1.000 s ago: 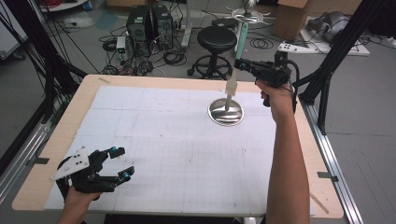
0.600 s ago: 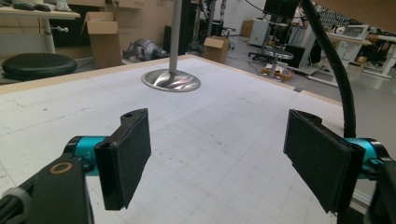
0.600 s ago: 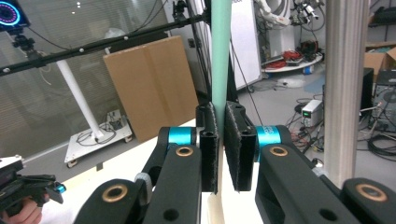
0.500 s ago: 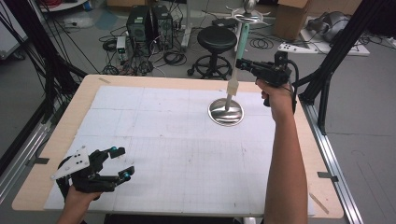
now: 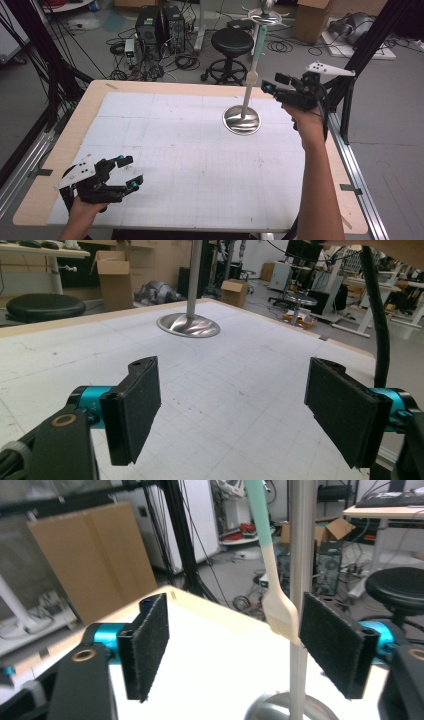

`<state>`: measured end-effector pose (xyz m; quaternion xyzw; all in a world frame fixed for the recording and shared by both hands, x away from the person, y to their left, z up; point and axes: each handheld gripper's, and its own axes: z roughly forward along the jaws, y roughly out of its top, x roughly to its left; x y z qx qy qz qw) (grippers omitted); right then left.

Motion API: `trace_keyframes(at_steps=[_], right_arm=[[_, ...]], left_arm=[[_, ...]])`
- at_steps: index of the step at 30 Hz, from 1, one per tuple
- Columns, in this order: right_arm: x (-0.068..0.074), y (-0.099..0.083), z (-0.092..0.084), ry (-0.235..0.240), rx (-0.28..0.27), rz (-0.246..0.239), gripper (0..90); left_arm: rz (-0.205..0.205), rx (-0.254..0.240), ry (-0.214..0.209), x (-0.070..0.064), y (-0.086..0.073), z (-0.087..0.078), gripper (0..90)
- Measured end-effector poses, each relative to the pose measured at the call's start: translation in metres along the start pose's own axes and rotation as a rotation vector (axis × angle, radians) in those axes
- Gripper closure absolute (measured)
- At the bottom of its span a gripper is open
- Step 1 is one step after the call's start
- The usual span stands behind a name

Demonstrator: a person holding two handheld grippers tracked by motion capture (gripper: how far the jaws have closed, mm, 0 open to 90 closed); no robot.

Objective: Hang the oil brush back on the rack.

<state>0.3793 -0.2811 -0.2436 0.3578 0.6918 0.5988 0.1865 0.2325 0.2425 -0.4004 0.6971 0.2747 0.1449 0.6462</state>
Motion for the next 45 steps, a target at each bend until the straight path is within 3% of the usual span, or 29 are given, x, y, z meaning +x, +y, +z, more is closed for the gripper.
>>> trace_keyframes(at_steps=[7, 15, 22, 28, 32, 37, 45], right_arm=[[0.027, -0.046, -0.033, -0.093, 0.048, -0.056, 16.4], [0.061, -0.100, -0.069, -0.154, 0.060, -0.090, 16.4], [0.081, -0.147, -0.086, -0.188, 0.068, -0.113, 16.4], [0.094, -0.176, -0.097, -0.197, 0.055, -0.096, 16.4], [0.097, -0.189, -0.102, -0.194, 0.059, -0.097, 16.5], [0.095, -0.191, -0.107, -0.206, 0.039, -0.069, 16.4], [0.097, -0.191, -0.108, -0.197, 0.032, -0.080, 16.4]], left_arm=[[-0.020, -0.003, -0.010, 0.002, 0.000, 0.000, 21.5], [-0.031, -0.025, 0.006, 0.002, 0.000, 0.000, 20.5], [-0.026, -0.034, 0.013, 0.001, 0.000, -0.001, 20.5], [-0.022, -0.035, 0.016, 0.000, -0.001, -0.002, 20.5], [-0.029, -0.039, 0.016, 0.000, -0.001, -0.002, 20.7], [-0.016, -0.036, 0.011, -0.002, -0.001, -0.003, 21.0], [-0.007, -0.030, 0.013, -0.008, -0.003, -0.005, 21.2]])
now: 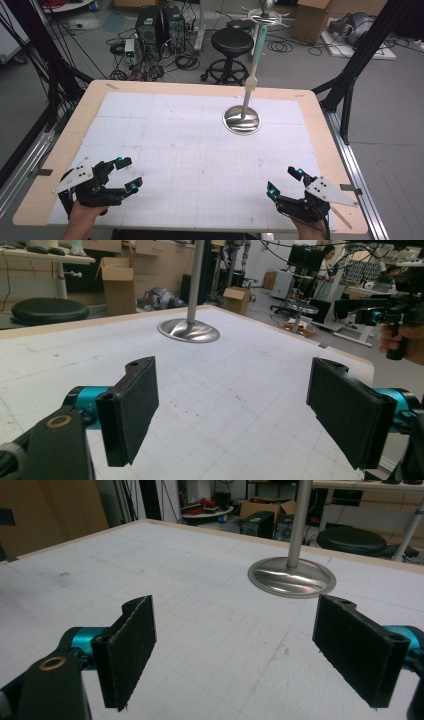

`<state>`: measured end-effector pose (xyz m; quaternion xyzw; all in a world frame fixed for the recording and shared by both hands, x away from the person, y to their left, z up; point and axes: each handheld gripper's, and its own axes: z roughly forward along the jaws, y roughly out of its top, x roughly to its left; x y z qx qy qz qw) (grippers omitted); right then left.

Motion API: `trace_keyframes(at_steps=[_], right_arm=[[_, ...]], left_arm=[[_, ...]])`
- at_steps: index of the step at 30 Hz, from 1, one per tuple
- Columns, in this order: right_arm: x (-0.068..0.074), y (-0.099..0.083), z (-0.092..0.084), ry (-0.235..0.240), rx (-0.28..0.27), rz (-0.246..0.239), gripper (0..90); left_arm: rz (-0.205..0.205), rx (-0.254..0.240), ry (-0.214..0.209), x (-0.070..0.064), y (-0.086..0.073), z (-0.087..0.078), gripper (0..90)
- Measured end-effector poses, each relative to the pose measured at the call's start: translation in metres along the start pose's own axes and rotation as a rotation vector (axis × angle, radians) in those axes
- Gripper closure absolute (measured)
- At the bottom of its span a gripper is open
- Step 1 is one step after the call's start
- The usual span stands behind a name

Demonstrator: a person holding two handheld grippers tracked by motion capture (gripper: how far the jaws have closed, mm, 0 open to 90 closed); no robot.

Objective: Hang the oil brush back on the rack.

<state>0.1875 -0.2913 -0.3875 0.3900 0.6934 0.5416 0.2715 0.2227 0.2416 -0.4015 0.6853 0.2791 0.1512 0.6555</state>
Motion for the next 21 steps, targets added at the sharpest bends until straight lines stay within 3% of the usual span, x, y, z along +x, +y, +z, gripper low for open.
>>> trace_keyframes(at_steps=[21], right_arm=[[0.0001, 0.0000, 0.0005, 0.003, 0.000, -0.005, 16.4]], left_arm=[[-0.010, -0.007, 0.013, 0.0017, -0.0007, -0.0027, 21.4]])
